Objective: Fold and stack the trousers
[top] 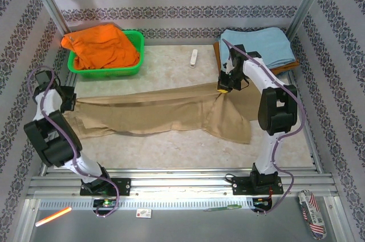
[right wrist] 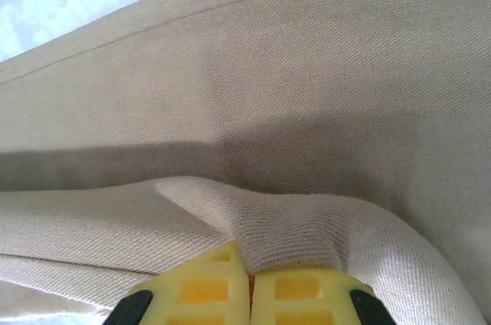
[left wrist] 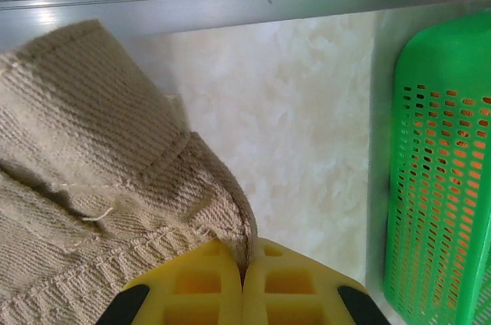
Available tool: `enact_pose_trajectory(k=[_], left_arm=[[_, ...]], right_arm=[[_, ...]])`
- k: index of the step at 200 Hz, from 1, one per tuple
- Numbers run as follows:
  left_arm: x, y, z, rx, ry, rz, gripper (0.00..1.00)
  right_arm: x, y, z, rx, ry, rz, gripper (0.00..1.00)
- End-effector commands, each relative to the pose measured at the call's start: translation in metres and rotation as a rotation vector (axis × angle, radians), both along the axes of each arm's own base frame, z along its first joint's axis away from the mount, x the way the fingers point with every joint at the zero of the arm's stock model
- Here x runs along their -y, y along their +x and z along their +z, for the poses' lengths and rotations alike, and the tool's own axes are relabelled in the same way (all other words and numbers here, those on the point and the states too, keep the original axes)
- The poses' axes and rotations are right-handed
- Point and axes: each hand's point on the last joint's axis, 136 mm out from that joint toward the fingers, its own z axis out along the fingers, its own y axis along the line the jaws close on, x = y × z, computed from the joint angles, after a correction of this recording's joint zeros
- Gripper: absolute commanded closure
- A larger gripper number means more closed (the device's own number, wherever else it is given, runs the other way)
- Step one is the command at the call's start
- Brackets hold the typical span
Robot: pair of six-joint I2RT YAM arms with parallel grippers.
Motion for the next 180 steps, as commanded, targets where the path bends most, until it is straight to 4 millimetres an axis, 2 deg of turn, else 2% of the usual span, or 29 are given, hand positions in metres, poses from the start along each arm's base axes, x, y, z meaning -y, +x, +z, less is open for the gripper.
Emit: enact_pose_trajectory(k=[1, 23, 33, 40, 48, 53, 61, 71, 86, 90, 99, 118, 142, 164, 180], left_arm=[[-0.016, 0.031, 0.015, 0.014, 0.126, -0.033, 1.0], [-0.007, 0.051, 0.005, -0.032, 0.13, -0.107, 1.0], [-0.003, 0.054, -0.003, -0.06, 0.129, -0.124, 1.0], [0.0, 0.055, -0.009, -0.07, 0.126, -0.131, 0.87], [0.003, 0.052, -0.016, -0.085, 0.118, -0.134, 0.81], [0.004, 0.049, -0.021, -0.097, 0.112, -0.131, 0.74], [0.006, 0.043, -0.026, -0.113, 0.104, -0.121, 0.59], [0.007, 0.036, -0.027, -0.123, 0.107, -0.113, 0.34], [0.014, 0.029, -0.021, -0.102, 0.099, -0.114, 0.24], [0.017, 0.028, -0.017, -0.089, 0.096, -0.119, 0.21], [0.026, 0.023, -0.01, -0.062, 0.091, -0.127, 0.18], [0.049, 0.003, 0.003, -0.032, 0.115, -0.161, 0.14], [0.077, -0.032, 0.002, -0.02, 0.123, -0.199, 0.09], [0.111, -0.058, -0.02, -0.047, 0.118, -0.261, 0.07], [0.122, -0.075, -0.04, -0.075, 0.105, -0.26, 0.07]], right_arm=[[0.019, 0.009, 0.0, 0.002, -0.014, -0.023, 0.98], [0.02, 0.012, -0.007, -0.011, 0.002, -0.027, 0.98], [0.018, 0.014, -0.008, -0.014, 0.023, -0.03, 0.93], [0.018, 0.015, -0.009, -0.015, 0.028, -0.036, 0.86], [0.016, 0.016, -0.008, -0.012, 0.038, -0.035, 0.78], [0.015, 0.016, -0.006, -0.008, 0.044, -0.034, 0.73], [0.014, 0.016, -0.001, 0.002, 0.046, -0.033, 0.69], [0.014, 0.015, 0.006, 0.02, 0.042, -0.041, 0.64], [0.016, 0.012, 0.021, 0.057, 0.037, -0.068, 0.52], [0.017, 0.01, 0.026, 0.069, 0.036, -0.08, 0.46], [0.017, 0.005, 0.034, 0.1, 0.033, -0.102, 0.45], [0.016, -0.019, 0.04, 0.137, 0.011, -0.137, 0.45], [-0.001, -0.068, 0.022, 0.121, -0.083, -0.081, 0.51], [-0.025, -0.112, -0.005, 0.081, -0.154, 0.014, 0.53], [-0.036, -0.133, -0.021, 0.052, -0.212, 0.075, 0.53]])
